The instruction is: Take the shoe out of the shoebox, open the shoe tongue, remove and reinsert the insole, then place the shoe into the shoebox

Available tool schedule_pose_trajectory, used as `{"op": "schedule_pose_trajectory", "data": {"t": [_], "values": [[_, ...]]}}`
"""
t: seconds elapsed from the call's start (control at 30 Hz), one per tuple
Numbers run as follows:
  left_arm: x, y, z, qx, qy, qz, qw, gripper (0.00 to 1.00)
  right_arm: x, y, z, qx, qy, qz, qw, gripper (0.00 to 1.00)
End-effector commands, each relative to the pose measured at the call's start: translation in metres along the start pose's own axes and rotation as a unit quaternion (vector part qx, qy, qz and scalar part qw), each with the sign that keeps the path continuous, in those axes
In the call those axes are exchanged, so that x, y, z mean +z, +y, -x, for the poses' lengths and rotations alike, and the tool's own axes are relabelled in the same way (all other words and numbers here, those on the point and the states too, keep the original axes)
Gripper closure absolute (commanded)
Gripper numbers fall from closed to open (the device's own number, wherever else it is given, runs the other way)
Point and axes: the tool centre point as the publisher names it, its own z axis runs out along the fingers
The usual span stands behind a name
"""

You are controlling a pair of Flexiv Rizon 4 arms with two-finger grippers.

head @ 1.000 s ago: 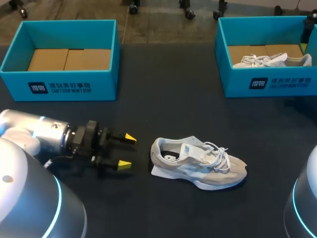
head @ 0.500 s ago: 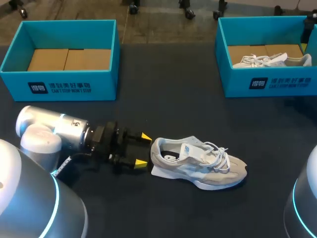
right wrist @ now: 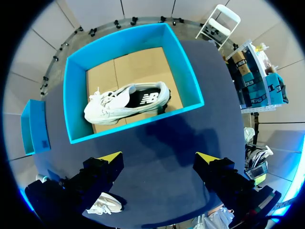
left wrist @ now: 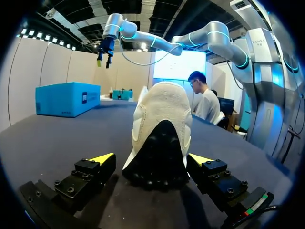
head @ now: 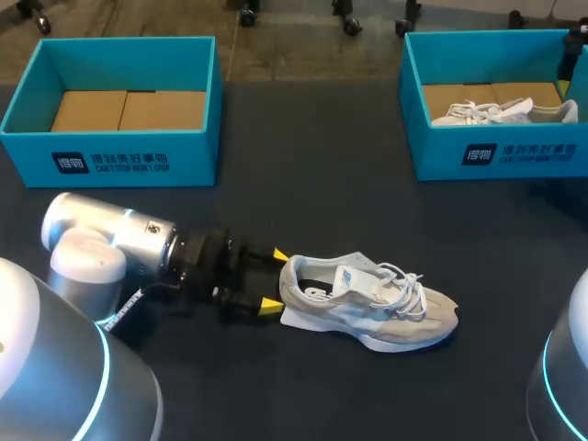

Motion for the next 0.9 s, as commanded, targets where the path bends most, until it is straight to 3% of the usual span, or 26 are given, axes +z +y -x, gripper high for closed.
{"op": "schedule_pose_trajectory", "data": {"t": [0.03,0.9], "values": [[0.006,0.002,-0.001,-0.001,-0.002,0.001,1.0,0.0,0.0,0.0,0.0,0.0,0.0,0.0,1.0,0.0],[0.035,-0.004,-0.009,0.005,0.03,-0.008,0.999,0.0,0.0,0.0,0.0,0.0,0.0,0.0,1.0,0.0]]}}
